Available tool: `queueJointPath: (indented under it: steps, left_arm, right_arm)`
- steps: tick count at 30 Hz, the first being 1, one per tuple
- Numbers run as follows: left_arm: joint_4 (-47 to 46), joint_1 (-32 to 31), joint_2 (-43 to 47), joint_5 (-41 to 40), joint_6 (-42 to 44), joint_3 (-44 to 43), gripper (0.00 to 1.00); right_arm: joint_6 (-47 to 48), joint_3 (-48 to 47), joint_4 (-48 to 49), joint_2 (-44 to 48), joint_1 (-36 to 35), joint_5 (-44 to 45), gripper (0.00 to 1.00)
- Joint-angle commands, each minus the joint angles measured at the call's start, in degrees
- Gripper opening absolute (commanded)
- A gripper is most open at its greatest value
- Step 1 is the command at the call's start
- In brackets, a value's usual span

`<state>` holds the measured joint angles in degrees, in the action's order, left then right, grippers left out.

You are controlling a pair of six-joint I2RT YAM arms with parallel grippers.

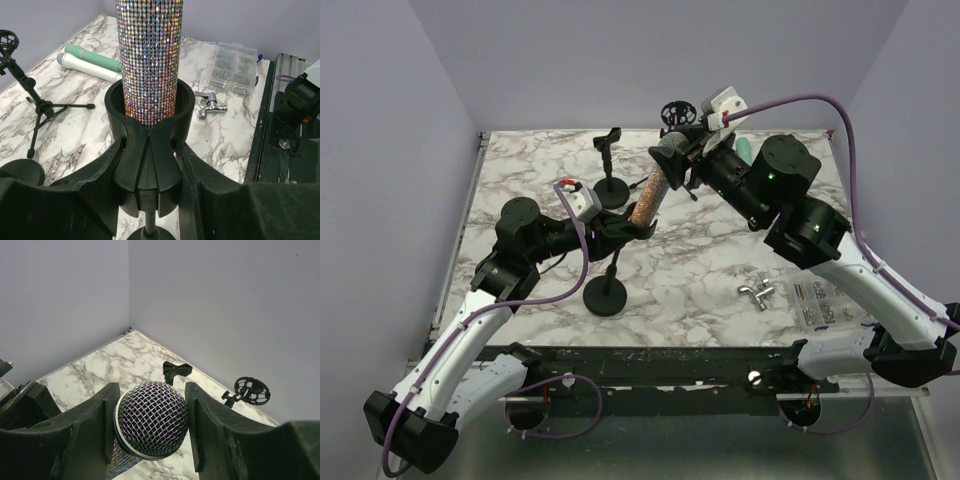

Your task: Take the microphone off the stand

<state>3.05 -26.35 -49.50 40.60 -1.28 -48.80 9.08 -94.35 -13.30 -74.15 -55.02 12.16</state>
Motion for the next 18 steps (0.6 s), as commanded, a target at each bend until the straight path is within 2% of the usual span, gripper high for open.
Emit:
queueJointPath:
  steps: [1, 7, 12, 15, 18]
  left_arm:
    - [1.6, 0.2, -0.7, 1.0, 1.0, -1.6, 0.00]
    - [2.4, 0.2, -0.9, 0.6, 1.0, -2.0, 0.00]
    - [1.9, 0.2, -0.3, -0.8, 1.0, -1.5, 0.00]
    - [-0.5, 0.2, 0.8, -4.8, -0.1, -0.2, 0.00]
    - [-2.7, 0.2, 2.3, -8.1, -1.3, 1.8, 0.22]
  right_arm:
    - [0.2, -5.7, 1.7, -0.5, -0.4, 3.3, 0.01]
    - [5.6, -9.3, 0.4, -0.1, -0.4, 11.1, 0.01]
    - [8.9, -2.7, 3.6, 3.9, -0.4, 19.6, 0.01]
    - [11.6, 1.7, 6.2, 5.3, -0.5, 26.9, 0.01]
    - [13.5, 7.0, 8.7, 5.6, -0.4, 33.0, 0.01]
